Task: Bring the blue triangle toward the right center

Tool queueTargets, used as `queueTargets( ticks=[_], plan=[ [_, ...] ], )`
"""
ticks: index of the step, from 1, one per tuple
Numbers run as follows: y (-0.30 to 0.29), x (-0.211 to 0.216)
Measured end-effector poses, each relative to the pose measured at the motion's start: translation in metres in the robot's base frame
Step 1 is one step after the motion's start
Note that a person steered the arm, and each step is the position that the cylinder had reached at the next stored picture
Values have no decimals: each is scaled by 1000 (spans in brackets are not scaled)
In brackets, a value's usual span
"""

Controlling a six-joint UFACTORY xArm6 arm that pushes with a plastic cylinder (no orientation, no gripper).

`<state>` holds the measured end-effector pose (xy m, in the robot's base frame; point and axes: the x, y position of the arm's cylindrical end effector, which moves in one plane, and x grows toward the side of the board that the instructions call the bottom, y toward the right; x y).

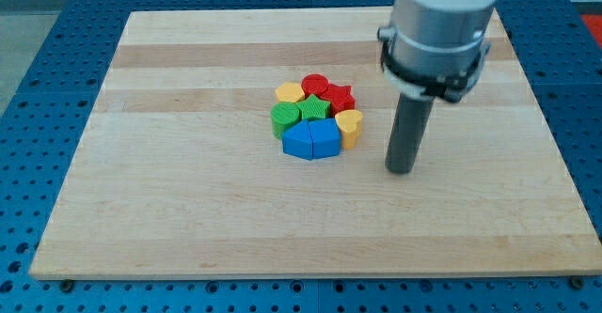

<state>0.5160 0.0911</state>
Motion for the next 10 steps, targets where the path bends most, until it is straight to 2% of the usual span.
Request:
queueTargets(
  ticks=[1,2,3,4,7,10],
  plan=[
    [-55,18],
    [-133,18],
    [-191,2],
    [-203,-21],
    [-154,-49],
    [-65,-49]
  ],
)
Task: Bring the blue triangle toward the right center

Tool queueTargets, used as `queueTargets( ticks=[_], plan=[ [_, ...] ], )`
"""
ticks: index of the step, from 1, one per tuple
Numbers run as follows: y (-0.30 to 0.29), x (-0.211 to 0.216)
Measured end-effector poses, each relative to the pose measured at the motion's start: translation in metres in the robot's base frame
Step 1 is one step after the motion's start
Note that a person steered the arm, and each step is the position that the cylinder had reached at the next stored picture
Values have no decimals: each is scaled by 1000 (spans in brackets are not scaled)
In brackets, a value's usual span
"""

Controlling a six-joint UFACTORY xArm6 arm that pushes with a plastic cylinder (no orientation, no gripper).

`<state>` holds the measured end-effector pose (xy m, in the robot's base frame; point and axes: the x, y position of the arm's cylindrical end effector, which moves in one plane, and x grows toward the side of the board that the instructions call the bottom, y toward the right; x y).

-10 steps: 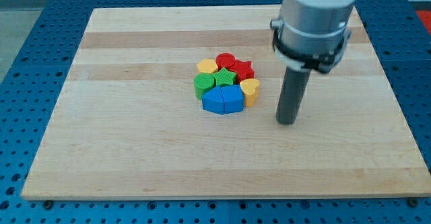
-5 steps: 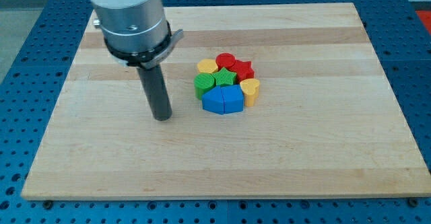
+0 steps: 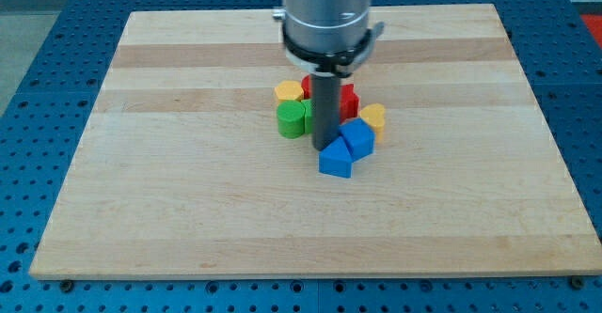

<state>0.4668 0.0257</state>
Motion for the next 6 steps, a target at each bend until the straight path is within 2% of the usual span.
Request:
queueTargets(
  ticks=[1,3,4,6],
  plan=[
    [10,2],
    [-53,10],
    [-45,26],
    [10,36]
  ],
)
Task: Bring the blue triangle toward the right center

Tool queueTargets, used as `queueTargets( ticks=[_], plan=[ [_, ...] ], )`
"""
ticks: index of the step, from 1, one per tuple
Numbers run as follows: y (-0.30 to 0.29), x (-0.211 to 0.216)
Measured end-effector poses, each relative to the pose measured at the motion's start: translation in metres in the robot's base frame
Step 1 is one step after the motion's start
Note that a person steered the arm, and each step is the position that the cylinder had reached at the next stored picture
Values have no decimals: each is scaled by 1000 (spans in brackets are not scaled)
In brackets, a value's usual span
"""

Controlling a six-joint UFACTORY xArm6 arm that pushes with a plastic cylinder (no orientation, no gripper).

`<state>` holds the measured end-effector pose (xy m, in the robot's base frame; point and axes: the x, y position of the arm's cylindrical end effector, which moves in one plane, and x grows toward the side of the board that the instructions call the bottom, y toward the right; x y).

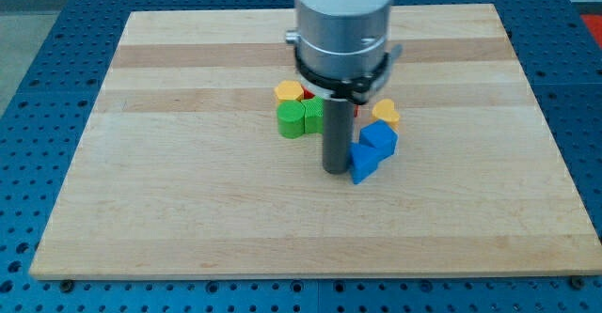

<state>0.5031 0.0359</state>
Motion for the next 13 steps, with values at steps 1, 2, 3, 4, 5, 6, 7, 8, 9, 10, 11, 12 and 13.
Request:
queueTargets(
  ticks=[1,2,3,4,5,6,7,8,9,10,11,12,13],
  plan=[
    [31,11],
    [61,11],
    [89,20],
    [115,21],
    [134,21],
    [141,19],
    [139,3],
    [142,-7],
    [155,-7],
    [166,-5],
    [166,-17],
    [166,-34],
    [166,-47]
  ],
)
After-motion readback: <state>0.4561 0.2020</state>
